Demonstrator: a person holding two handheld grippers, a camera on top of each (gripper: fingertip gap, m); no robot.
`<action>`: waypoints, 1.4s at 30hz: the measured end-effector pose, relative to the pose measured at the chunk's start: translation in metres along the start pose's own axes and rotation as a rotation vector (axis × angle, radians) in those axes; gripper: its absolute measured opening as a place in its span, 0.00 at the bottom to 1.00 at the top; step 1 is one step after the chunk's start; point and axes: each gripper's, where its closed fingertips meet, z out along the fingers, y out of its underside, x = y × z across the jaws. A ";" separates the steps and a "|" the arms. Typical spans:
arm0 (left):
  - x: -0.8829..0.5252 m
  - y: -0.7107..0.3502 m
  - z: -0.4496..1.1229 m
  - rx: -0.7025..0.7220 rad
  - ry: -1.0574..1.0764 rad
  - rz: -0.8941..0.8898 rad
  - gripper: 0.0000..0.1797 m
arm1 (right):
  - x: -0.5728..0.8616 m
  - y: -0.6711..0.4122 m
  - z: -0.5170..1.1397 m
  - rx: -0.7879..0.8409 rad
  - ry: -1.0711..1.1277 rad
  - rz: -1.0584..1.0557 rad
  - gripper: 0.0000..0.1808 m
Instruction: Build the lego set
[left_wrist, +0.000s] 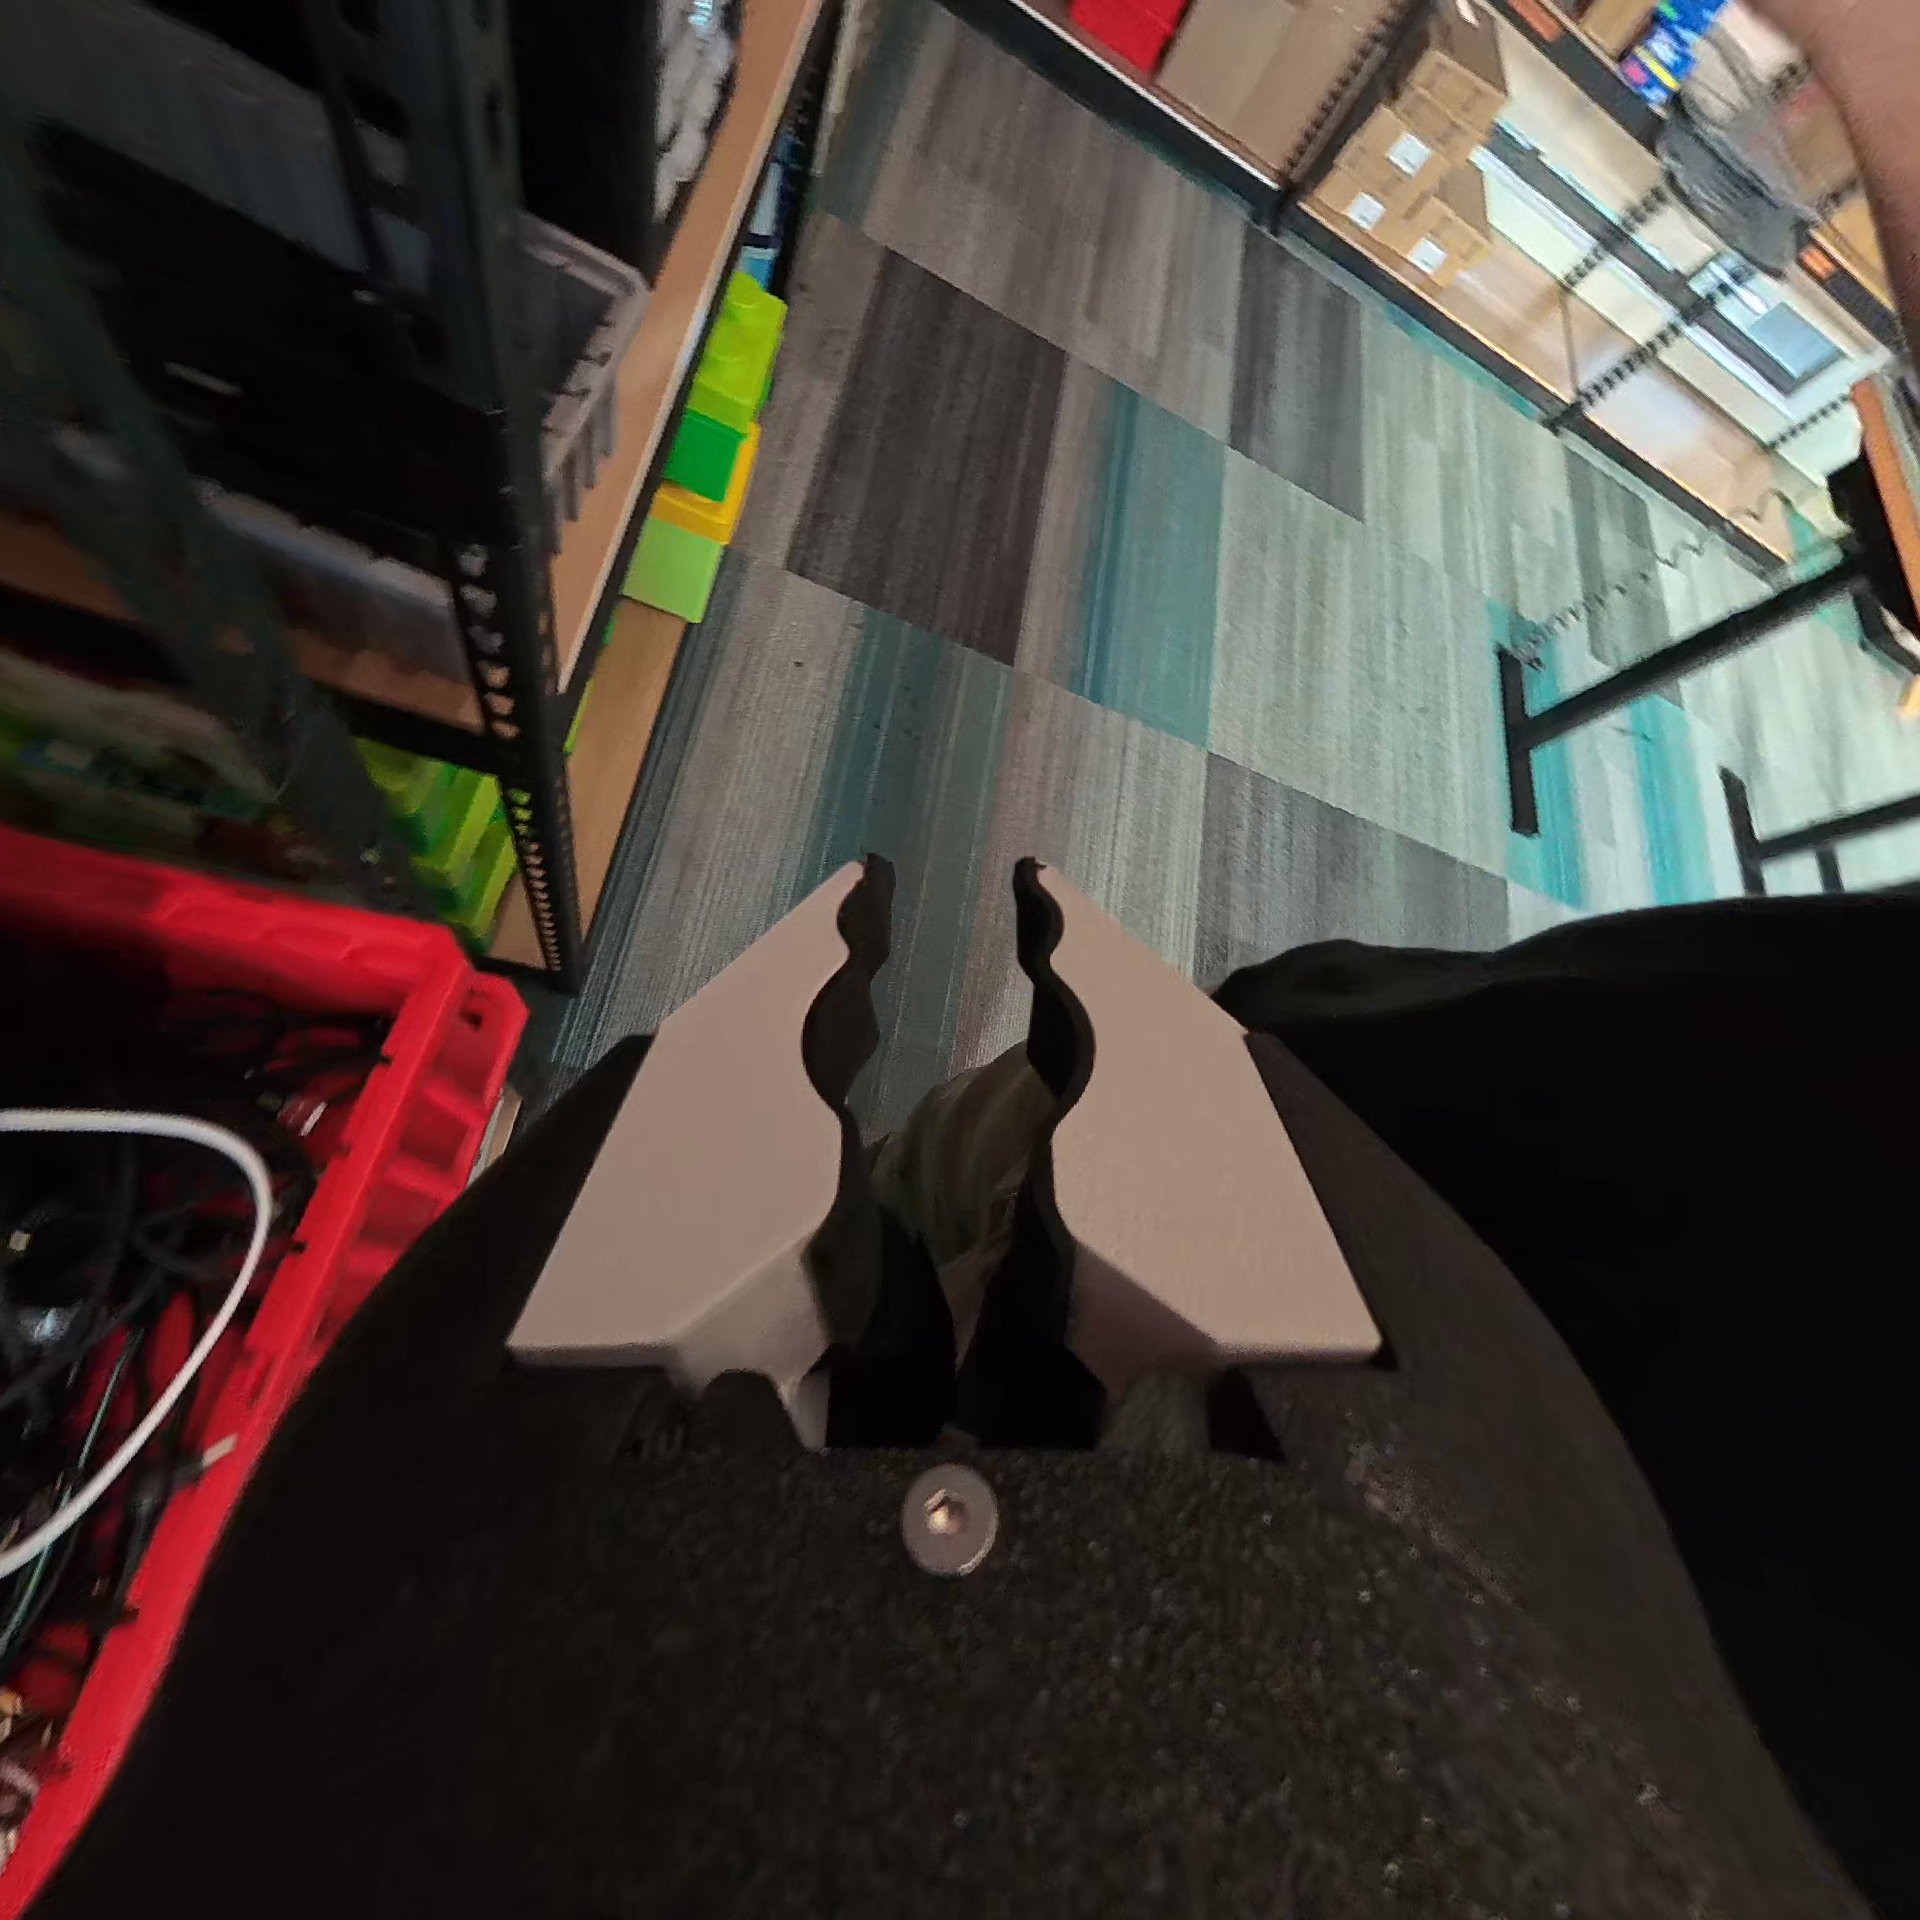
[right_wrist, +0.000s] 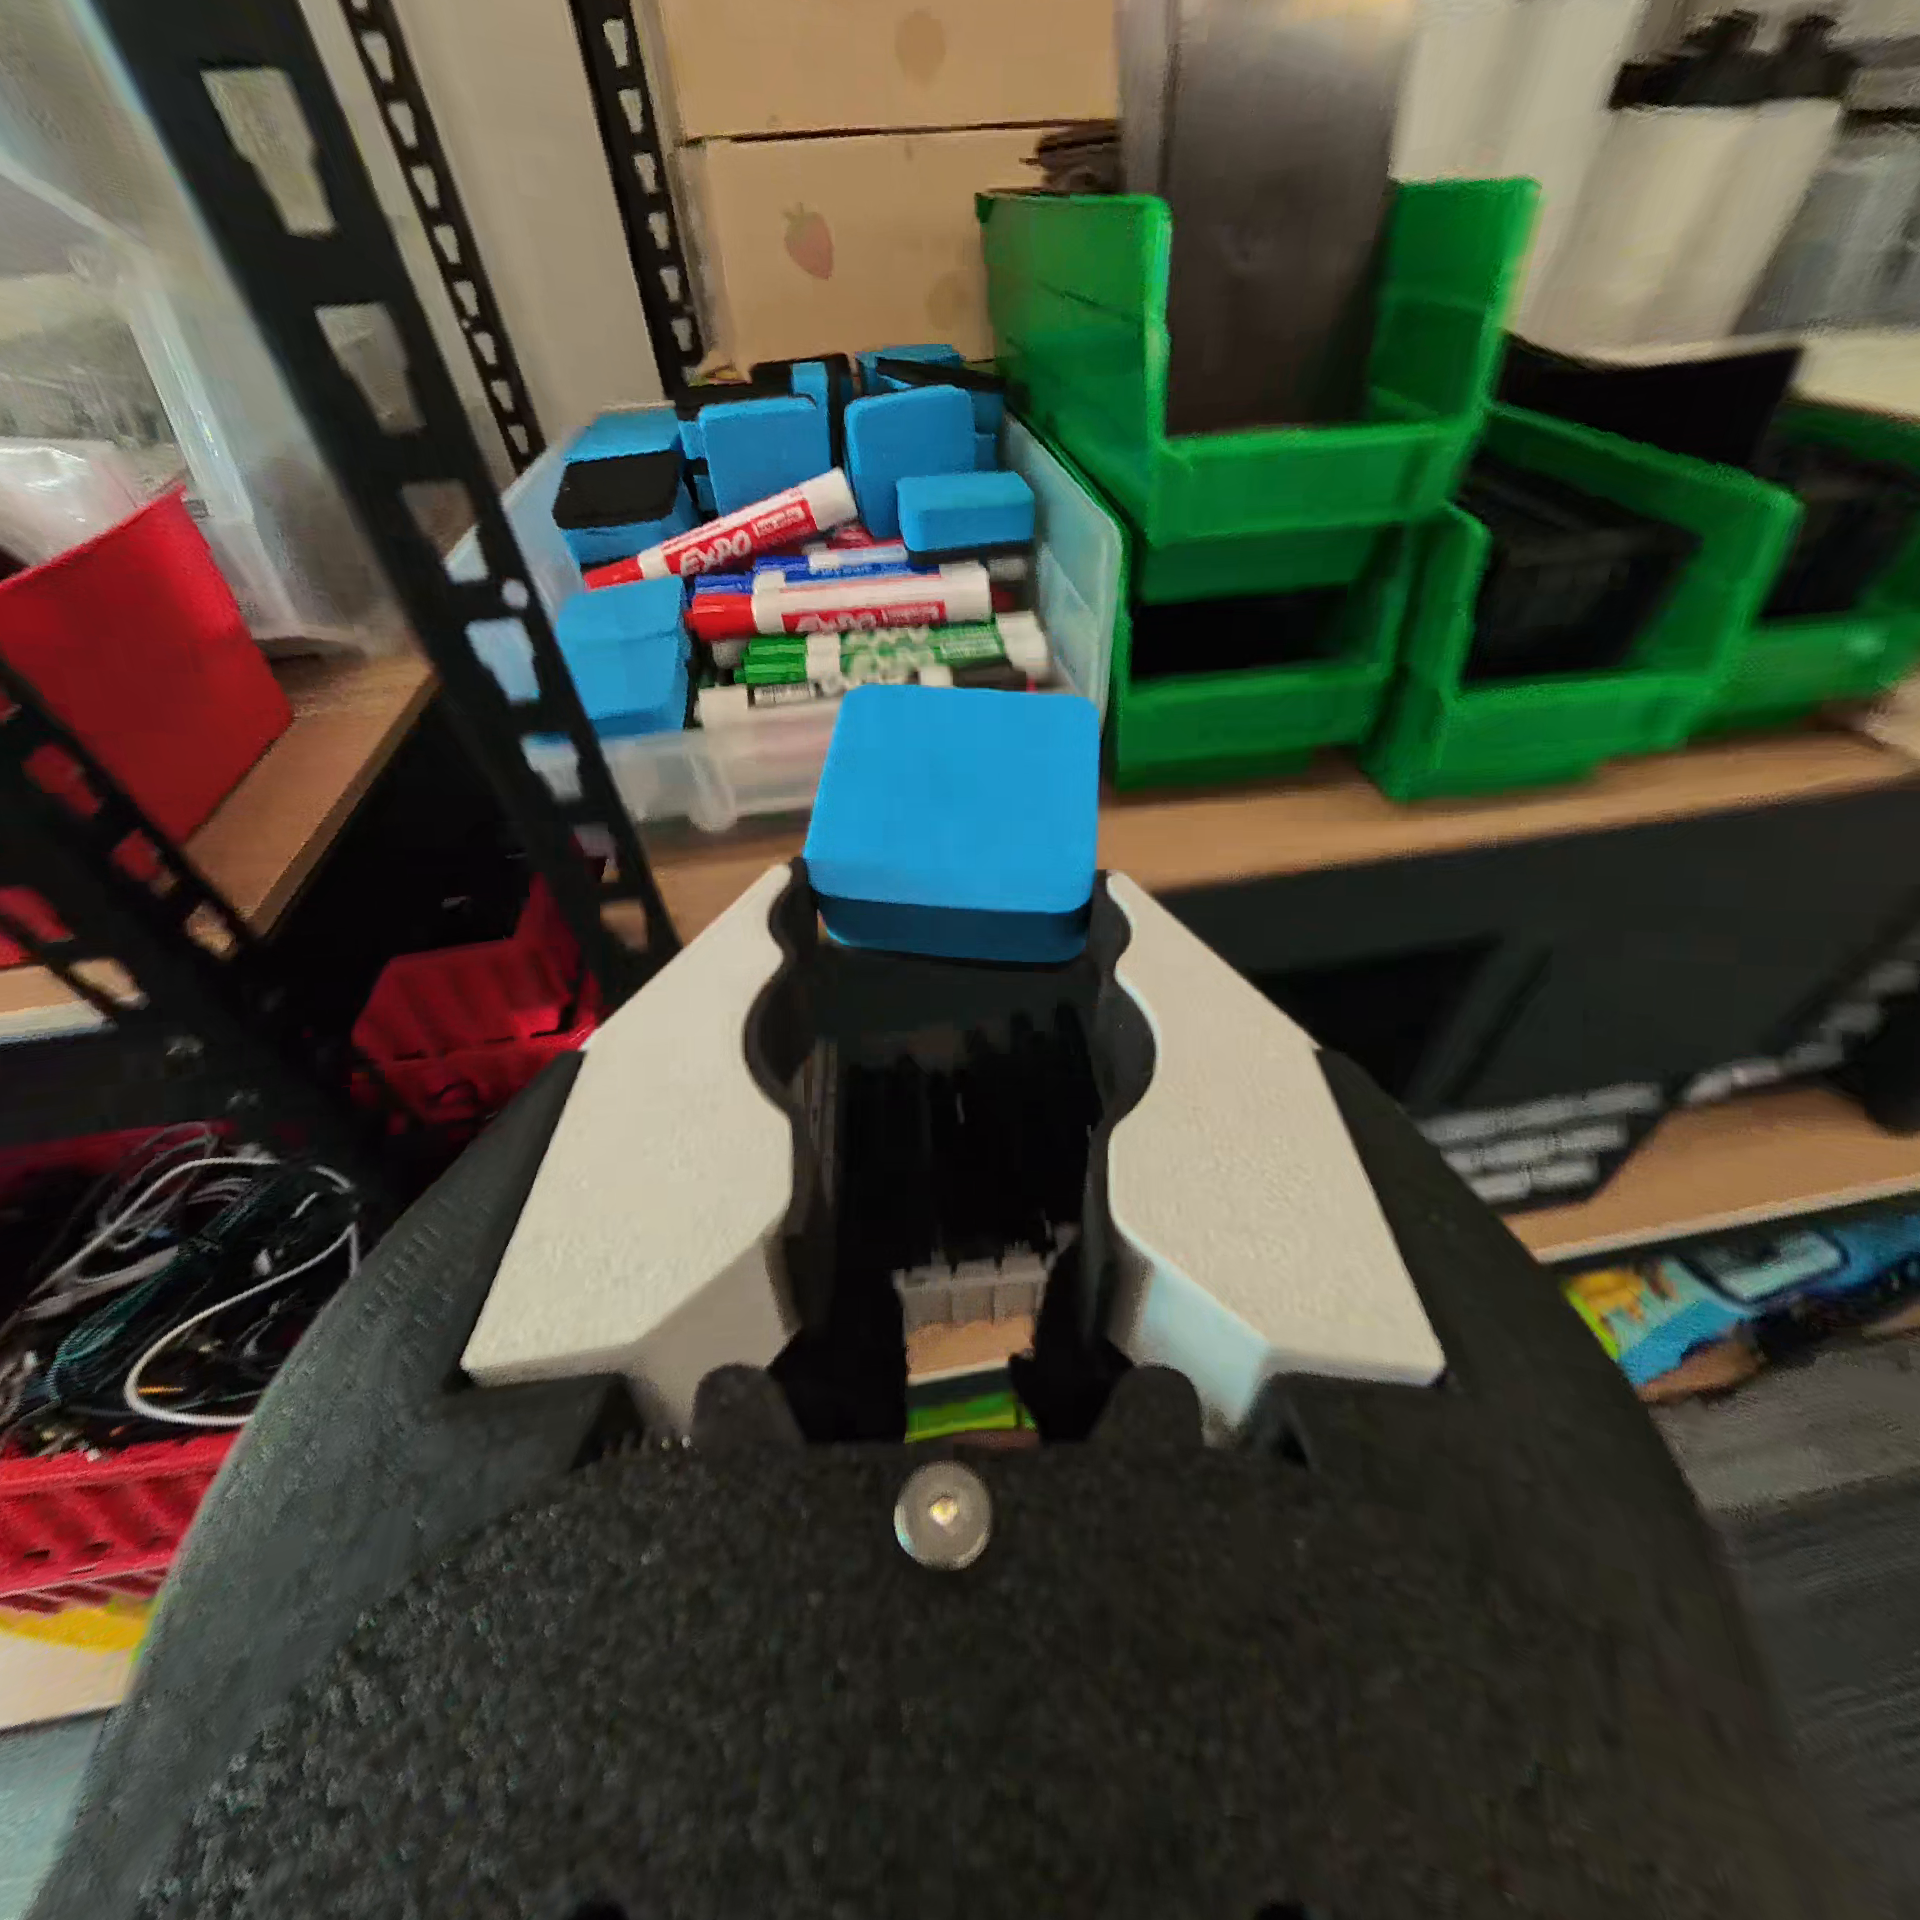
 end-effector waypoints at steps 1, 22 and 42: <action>0.004 -0.002 0.007 -0.013 0.027 0.028 0.12 | 0.001 0.011 -0.023 0.003 0.019 0.031 0.28; 0.274 -0.072 0.117 -0.248 0.861 0.411 0.23 | -0.028 0.146 -0.413 -0.182 0.849 0.015 0.29; 0.441 -0.074 0.157 -0.495 1.155 0.168 0.11 | 0.006 0.139 -0.443 -0.133 0.659 -0.224 0.29</action>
